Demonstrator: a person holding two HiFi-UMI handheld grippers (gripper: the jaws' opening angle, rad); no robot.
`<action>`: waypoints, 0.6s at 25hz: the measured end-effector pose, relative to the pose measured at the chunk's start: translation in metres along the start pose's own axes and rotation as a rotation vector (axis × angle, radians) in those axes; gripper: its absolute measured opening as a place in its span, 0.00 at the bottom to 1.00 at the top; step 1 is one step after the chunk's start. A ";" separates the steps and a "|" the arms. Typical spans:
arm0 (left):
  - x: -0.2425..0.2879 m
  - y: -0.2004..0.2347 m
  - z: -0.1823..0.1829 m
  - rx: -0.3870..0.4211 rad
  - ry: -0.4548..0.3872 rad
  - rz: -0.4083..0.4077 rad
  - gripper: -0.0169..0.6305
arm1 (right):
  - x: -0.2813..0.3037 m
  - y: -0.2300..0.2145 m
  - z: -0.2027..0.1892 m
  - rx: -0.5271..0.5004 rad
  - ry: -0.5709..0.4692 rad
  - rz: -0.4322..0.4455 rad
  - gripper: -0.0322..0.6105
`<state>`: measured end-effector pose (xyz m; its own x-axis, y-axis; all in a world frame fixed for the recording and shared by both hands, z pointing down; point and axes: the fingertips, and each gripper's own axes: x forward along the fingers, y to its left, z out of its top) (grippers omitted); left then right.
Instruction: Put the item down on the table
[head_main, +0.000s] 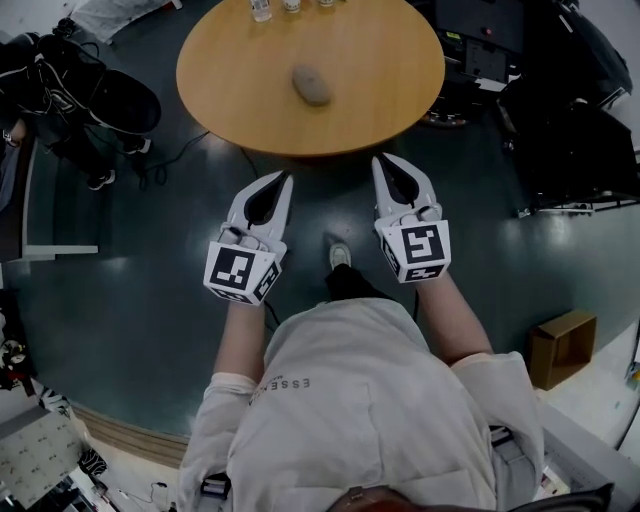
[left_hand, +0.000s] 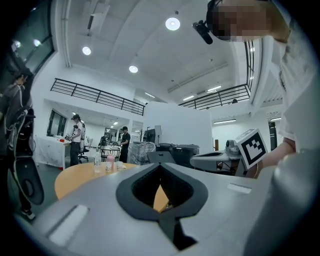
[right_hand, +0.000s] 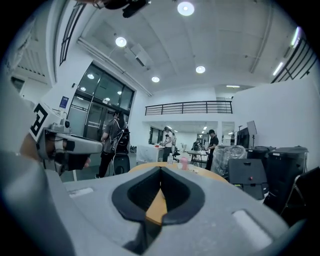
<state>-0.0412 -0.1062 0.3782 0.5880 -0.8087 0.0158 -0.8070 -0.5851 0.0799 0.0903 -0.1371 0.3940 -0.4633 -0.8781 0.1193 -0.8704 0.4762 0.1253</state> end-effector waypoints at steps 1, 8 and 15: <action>-0.014 -0.005 -0.001 -0.001 0.000 0.002 0.05 | -0.011 0.009 0.000 0.000 -0.001 -0.002 0.04; -0.091 -0.036 -0.002 -0.004 -0.027 0.028 0.05 | -0.075 0.065 -0.006 0.026 0.005 -0.001 0.04; -0.114 -0.088 -0.016 0.007 -0.025 0.040 0.05 | -0.136 0.077 -0.022 0.006 -0.020 -0.009 0.04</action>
<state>-0.0359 0.0383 0.3857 0.5541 -0.8324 -0.0058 -0.8300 -0.5530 0.0725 0.0902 0.0200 0.4085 -0.4587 -0.8831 0.0988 -0.8754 0.4682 0.1204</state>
